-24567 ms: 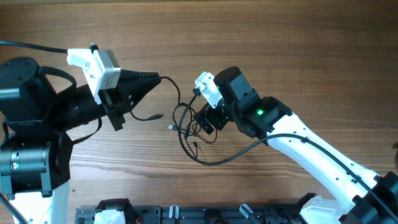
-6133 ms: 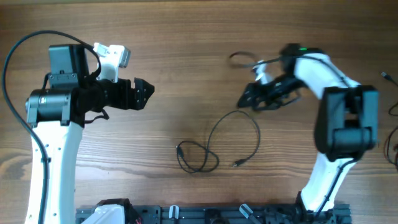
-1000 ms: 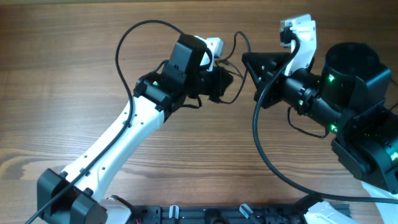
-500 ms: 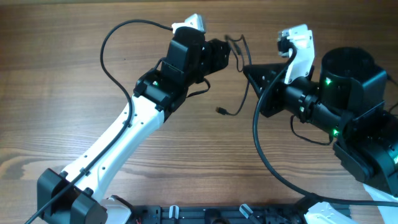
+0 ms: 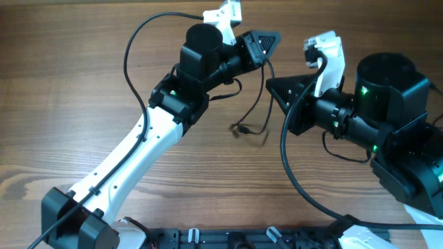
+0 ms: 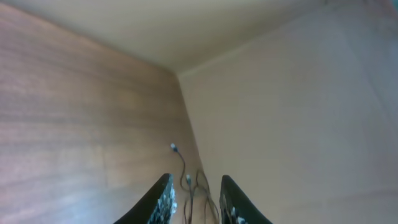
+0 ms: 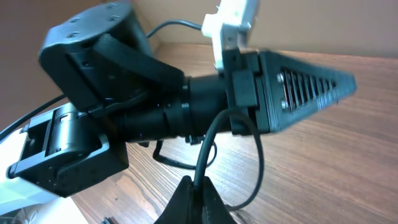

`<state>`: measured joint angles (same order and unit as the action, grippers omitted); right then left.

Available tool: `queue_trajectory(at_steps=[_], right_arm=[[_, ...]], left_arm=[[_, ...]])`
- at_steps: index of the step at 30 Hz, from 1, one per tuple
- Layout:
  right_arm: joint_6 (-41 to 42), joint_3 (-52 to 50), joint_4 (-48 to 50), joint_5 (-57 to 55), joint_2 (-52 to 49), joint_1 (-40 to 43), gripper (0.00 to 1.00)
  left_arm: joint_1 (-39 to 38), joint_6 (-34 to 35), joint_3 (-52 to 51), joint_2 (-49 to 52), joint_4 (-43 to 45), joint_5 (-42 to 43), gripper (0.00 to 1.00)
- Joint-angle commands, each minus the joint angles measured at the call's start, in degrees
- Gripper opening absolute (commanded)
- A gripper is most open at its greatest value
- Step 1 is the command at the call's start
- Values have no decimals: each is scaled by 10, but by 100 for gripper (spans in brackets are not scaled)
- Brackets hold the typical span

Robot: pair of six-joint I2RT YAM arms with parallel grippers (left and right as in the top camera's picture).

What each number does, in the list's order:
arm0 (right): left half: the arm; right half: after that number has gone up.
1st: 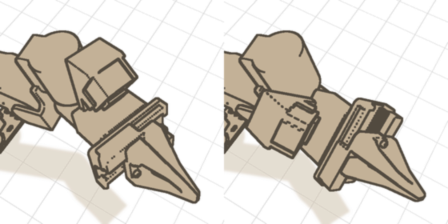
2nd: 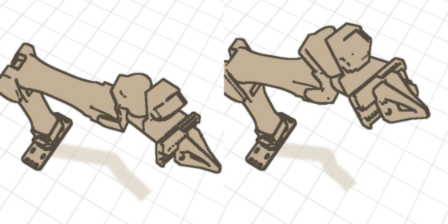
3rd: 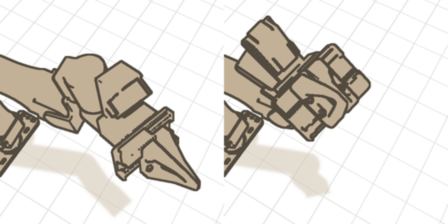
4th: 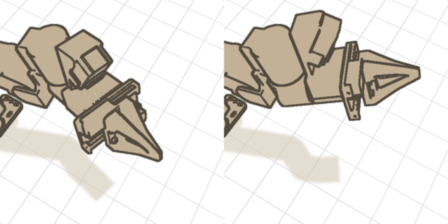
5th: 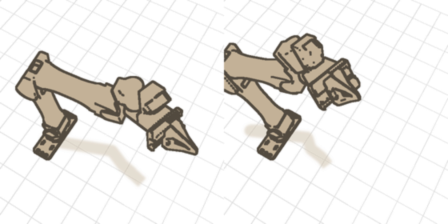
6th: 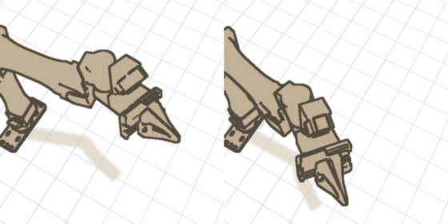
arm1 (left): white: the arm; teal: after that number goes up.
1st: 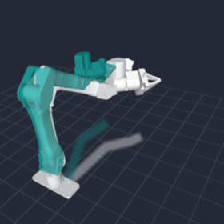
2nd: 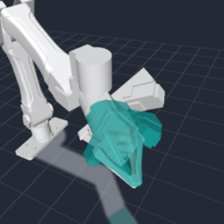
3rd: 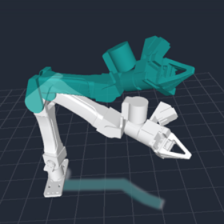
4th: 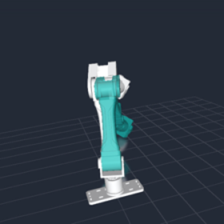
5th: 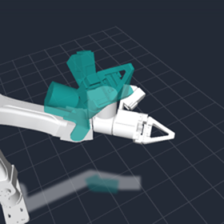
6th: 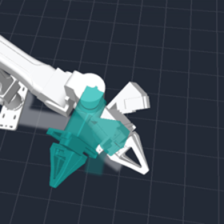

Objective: Untangle cables

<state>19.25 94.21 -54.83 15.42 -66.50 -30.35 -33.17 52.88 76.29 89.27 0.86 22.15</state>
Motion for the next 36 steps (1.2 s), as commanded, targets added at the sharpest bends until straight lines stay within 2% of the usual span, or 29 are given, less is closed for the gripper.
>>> queue_trajectory(at_steps=[1, 4, 8, 12, 15, 18, 21, 22, 23, 24, 26, 28, 32, 36], right_arm=[[-17, 3, 5, -21, 10, 0, 4], [-21, 3, 3, -103, 10, 0, 4], [-27, 3, 4, -251, 10, 0, 4], [-28, 3, 16, -347, 10, 0, 4], [-27, 3, 32, -355, 10, 0, 4], [-27, 3, 43, -349, 10, 0, 4], [-28, 3, 56, -347, 10, 0, 4], [-27, 3, 61, -347, 10, 0, 4], [-27, 3, 66, -347, 10, 0, 4], [-28, 3, 69, -347, 10, 0, 4], [-28, 3, 76, -348, 10, 0, 4], [-27, 3, 85, -347, 10, 0, 4], [-28, 3, 94, -345, 10, 0, 4], [-41, 3, 113, -323, 10, 0, 4]], left_arm=[[2, -20, 1, 1, -47, 36, 21], [7, -47, 1, 1, -89, 31, 14], [22, -47, 1, 1, -142, 19, 13], [27, -77, 1, 1, -172, 19, 17], [24, -107, 1, 1, -192, 30, 23], [16, -141, 1, 1, -201, 54, 30], [5, -181, 1, 1, -202, 79, 43], [0, -193, 1, 1, -205, 81, 53], [-3, -203, 1, 1, -210, 81, 69], [-6, -214, 1, 1, -215, 81, 78], [-11, -245, 1, 1, -231, 80, 87], [-15, -294, 1, 1, -251, 79, 90], [-21, -410, 1, 1, -307, 78, 89], [-21, -439, 1, 1, -341, 78, 89]])
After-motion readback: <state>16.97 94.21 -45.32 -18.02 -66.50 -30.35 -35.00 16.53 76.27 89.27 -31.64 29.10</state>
